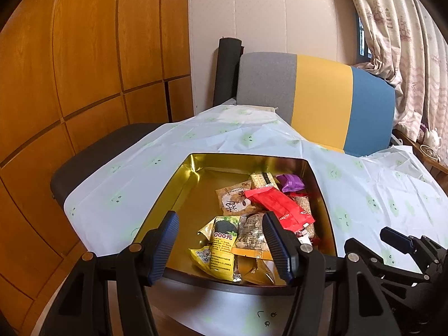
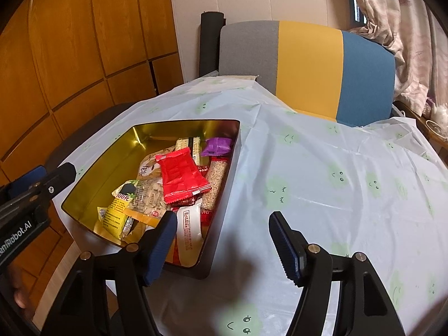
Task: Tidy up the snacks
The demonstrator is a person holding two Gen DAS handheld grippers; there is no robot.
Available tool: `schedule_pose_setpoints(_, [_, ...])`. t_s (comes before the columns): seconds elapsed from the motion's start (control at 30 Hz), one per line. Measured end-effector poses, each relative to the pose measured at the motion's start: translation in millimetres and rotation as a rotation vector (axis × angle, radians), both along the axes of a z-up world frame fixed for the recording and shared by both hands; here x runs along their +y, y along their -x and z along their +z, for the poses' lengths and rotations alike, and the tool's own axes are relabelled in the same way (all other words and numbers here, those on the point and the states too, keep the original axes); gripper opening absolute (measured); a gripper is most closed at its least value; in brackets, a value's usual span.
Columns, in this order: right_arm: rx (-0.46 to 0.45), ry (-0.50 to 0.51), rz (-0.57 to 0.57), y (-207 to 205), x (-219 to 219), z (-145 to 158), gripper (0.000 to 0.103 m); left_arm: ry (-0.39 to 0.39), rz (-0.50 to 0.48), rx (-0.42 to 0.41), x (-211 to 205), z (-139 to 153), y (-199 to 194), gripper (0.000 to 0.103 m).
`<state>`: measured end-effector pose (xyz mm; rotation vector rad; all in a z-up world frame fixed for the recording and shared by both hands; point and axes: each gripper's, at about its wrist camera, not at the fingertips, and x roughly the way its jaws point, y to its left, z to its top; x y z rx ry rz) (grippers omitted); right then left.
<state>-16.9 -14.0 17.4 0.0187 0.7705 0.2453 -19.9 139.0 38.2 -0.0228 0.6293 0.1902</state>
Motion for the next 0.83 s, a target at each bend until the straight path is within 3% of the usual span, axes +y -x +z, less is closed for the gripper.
schedule_pose_setpoints(0.83, [-0.005, -0.003, -0.007, -2.3, -6.7, -0.1, 0.070, -0.003, 0.014, -0.012, 0.9, 0.1, -1.0, 0.063])
